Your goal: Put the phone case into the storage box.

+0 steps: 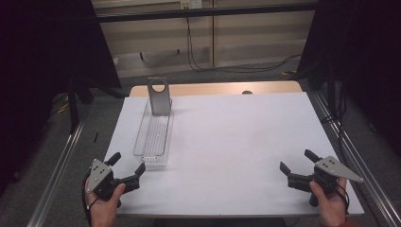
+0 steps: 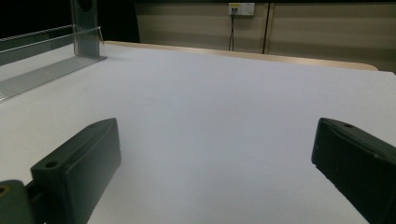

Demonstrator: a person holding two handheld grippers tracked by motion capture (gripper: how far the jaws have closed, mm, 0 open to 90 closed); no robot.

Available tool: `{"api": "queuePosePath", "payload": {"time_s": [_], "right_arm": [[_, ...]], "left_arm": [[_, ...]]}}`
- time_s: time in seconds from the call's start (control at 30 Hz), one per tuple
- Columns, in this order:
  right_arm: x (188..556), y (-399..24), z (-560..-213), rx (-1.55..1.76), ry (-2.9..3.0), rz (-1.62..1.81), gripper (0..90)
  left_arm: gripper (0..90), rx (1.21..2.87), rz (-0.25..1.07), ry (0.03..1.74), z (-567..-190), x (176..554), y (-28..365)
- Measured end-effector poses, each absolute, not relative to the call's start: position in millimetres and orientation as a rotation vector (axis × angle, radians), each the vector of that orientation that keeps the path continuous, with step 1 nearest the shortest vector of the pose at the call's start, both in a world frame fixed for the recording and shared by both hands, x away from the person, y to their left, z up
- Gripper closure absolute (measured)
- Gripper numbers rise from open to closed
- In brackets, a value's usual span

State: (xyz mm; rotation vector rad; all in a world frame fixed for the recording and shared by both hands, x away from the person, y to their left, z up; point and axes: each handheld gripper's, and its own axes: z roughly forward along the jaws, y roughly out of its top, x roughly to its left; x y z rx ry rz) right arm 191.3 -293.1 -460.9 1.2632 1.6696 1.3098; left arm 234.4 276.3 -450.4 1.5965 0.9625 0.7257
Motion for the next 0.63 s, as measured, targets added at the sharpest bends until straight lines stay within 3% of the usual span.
{"api": "queuePosePath", "payload": {"time_s": [0.63], "right_arm": [[191.5, -289.6, -463.3, 1.262, 1.680, 1.323, 0.8]], "left_arm": [[3.2, 1.599, 0.697, 0.979, -453.5, 229.7, 278.5]]}}
